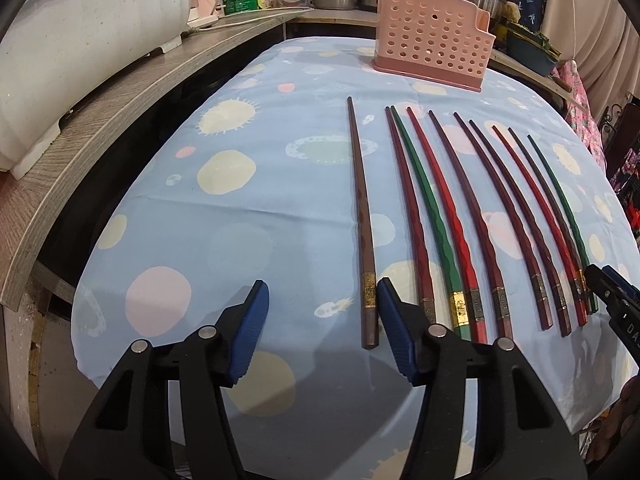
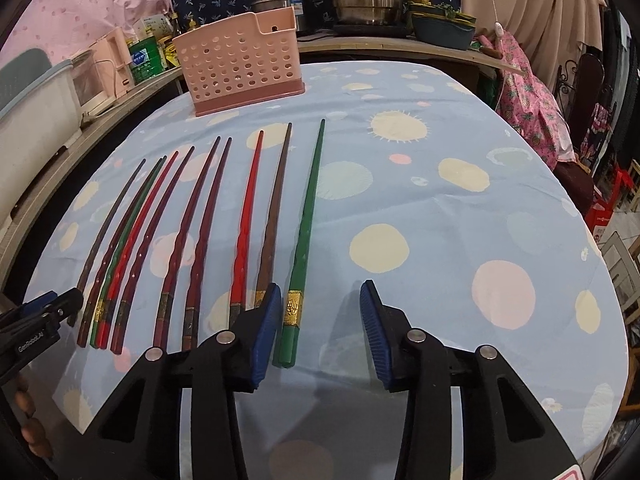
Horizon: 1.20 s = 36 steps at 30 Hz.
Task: Organize utensils
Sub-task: 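Grasp a brown chopstick with the left tool while the right tool grasps a gold-banded green chopstick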
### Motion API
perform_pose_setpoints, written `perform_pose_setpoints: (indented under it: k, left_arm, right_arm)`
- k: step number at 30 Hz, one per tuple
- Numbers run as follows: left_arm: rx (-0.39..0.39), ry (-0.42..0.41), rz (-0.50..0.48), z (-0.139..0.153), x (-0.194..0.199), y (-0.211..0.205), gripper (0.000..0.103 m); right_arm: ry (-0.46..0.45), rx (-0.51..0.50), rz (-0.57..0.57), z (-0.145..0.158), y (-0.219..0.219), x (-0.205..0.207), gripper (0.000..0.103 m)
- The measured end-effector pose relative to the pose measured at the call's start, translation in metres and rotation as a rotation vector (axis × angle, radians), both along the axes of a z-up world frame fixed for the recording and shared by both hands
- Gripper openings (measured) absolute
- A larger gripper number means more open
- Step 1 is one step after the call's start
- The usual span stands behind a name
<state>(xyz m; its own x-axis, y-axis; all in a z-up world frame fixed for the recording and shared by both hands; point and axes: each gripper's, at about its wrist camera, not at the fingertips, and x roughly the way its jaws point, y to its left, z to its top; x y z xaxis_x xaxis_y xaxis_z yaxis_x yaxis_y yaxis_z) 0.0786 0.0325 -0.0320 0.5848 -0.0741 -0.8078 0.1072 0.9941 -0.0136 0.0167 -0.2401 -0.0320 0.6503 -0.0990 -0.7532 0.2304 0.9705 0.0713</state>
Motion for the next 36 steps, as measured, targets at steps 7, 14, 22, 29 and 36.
perform_pose_setpoints:
  k: [7, 14, 22, 29, 36]
  left_arm:
    - [-0.014, -0.004, 0.006, 0.001, -0.001, 0.001, 0.042]
    - [-0.032, -0.004, -0.019, 0.002, -0.004, 0.0, 0.013]
    - [-0.067, 0.022, -0.044, 0.005, -0.002, 0.0, 0.007]
    - [-0.091, -0.009, -0.033, 0.028, -0.005, 0.007, 0.007]
    - [-0.119, -0.062, -0.028, 0.063, -0.001, 0.012, 0.007]
  right_arm:
    - [0.003, -0.023, -0.003, 0.0, -0.001, -0.002, 0.026]
    - [0.01, -0.021, 0.002, 0.0, -0.005, -0.004, 0.007]
    - [0.011, 0.008, -0.003, 0.006, -0.009, -0.009, 0.007]
    - [-0.035, 0.016, -0.01, 0.028, -0.017, -0.014, 0.007]
    - [-0.112, 0.027, -0.019, 0.062, -0.027, -0.014, 0.007]
